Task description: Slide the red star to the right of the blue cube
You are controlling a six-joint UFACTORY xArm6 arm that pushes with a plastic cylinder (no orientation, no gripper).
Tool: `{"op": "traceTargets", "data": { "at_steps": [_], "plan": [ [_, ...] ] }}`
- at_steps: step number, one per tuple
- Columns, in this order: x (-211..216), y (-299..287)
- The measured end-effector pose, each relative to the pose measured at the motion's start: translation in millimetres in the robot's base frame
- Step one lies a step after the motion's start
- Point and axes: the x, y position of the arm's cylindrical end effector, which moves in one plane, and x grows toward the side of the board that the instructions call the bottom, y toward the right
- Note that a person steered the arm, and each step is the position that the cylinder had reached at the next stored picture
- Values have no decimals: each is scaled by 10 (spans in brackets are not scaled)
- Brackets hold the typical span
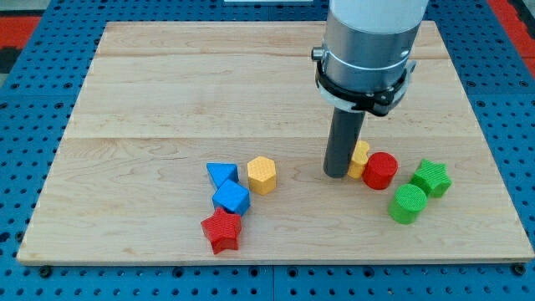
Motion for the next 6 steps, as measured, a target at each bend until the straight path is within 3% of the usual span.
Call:
{"op": "traceTargets", "data": {
  "at_steps": [2,3,5,6],
  "plan": [
    [-180,-1206],
    [-23,-1955],
    [1230,-1924],
    [1189,-1347]
  ]
}}
